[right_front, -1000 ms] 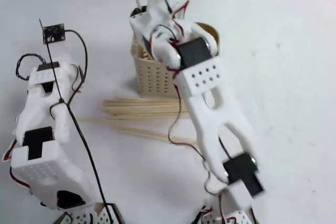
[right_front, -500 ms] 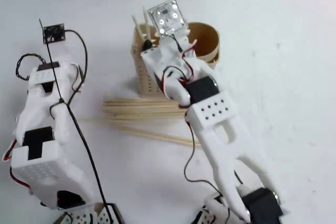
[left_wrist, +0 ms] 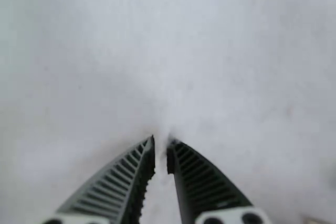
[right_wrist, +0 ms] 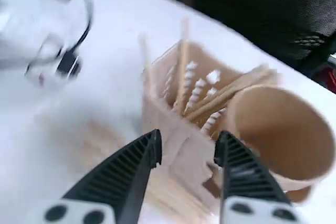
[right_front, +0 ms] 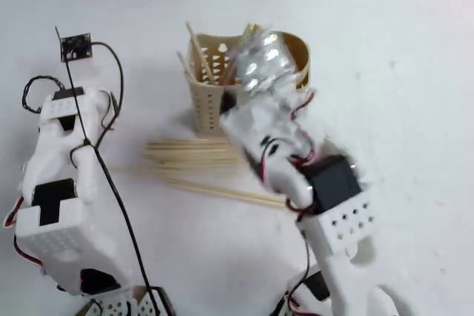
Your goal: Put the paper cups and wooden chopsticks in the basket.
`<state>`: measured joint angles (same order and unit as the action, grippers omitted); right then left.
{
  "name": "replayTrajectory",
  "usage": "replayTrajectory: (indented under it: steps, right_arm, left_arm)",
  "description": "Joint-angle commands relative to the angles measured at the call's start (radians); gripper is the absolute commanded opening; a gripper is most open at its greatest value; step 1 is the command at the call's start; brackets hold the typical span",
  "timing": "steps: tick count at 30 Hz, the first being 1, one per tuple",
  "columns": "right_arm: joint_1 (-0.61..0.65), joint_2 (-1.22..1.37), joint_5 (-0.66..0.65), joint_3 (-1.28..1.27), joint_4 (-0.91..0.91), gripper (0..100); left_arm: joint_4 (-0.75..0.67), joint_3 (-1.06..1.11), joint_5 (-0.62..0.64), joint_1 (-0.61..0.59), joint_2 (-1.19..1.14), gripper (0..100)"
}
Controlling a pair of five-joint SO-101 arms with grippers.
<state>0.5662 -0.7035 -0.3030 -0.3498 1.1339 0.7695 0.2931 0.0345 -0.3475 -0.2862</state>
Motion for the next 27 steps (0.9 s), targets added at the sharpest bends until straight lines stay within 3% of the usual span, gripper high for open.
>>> replayTrajectory:
  steps: [1, 5, 10, 16, 27]
  right_arm:
    - [0.119, 0.030, -0.224, -0.020, 0.153, 15.5]
    - [0.220, 0.185, -0.282, -0.106, 0.171, 15.6]
    - [0.245, 0.433, -0.304, -0.201, 0.012, 15.5]
    - [0.225, 0.667, -0.371, -0.212, -0.116, 15.2]
    - [0.154, 0.788, -0.382, -0.216, -0.200, 15.0]
  left_arm:
    - [-0.020, -0.037, 0.011, 0.005, 0.004, 6]
    - [-0.020, -0.037, 0.011, 0.005, 0.004, 6]
    - [-0.020, -0.037, 0.011, 0.005, 0.004, 6]
    - [-0.020, -0.037, 0.011, 0.005, 0.004, 6]
    - [-0.020, -0.037, 0.011, 0.005, 0.004, 6]
